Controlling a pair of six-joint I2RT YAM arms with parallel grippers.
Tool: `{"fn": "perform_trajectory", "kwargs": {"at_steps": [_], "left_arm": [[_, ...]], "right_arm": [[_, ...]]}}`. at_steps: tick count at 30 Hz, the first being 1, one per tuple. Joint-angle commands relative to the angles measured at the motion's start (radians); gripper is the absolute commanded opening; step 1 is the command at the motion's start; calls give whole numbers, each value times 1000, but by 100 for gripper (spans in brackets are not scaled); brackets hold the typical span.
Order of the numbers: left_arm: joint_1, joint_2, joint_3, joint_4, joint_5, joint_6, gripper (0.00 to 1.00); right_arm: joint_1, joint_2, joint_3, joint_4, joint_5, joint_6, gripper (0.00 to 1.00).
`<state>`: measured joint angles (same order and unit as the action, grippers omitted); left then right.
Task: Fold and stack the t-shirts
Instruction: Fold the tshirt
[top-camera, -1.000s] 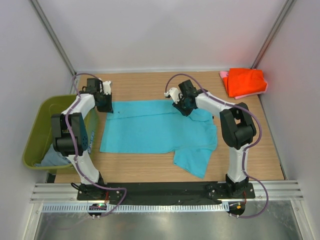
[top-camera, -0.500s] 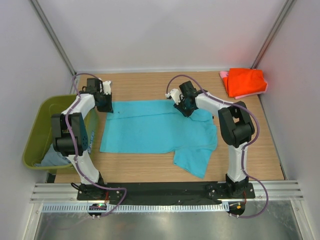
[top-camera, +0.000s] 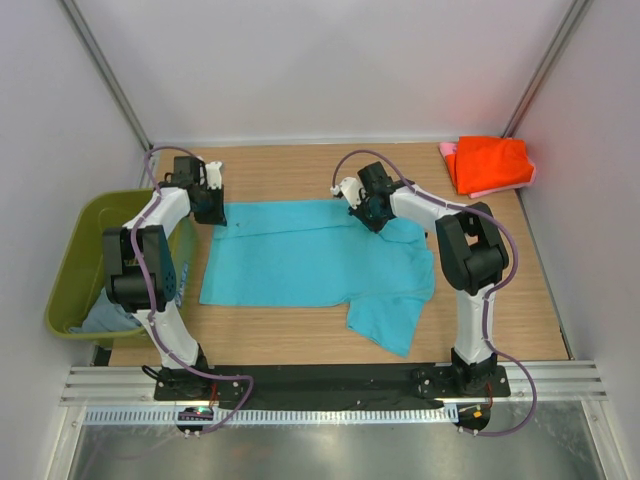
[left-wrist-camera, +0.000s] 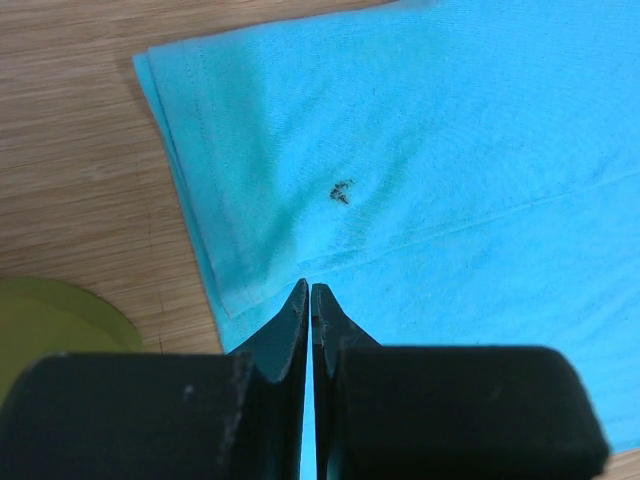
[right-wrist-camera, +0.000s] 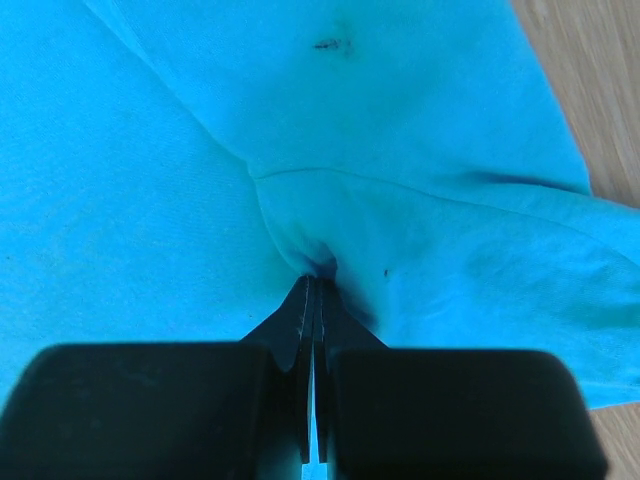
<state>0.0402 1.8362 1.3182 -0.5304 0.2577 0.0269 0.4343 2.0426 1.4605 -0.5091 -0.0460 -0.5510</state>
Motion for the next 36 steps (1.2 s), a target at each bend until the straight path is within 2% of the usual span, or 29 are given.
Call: {"fn": "perform_trajectory", "kwargs": {"at_steps": [1,7,19,20,22,23,26,30,36], "left_arm": [[-5,-9,13,36,17,-13,2],[-5,-15,6,47,20,-19,2],[-10,-25,12,55,25,-22,2],[-8,-28,10,55,23,-21,2],[-8,-34,4,53,21,-22,2],[-8,-37,1,55,20,-21,2],[-8,-38,-2,56,26,-22,2],[-10,9,71,46,64,-56,3],[-8,116,210,-23,163,-59,3]], "right_arm": [[-2,-24,30,12,12,5,1],[12,-84,87,-84,-25,46,1],[78,-125,93,-233,-225,72,1],[81,-122,93,-235,-226,72,3],[83,-117,93,-233,-215,77,12],[81,-113,92,-221,-207,77,23],[66,-111,83,-183,-172,109,38],[-21,-108,122,-109,-163,235,40],[-190,-4,280,-65,-75,255,39]]}}
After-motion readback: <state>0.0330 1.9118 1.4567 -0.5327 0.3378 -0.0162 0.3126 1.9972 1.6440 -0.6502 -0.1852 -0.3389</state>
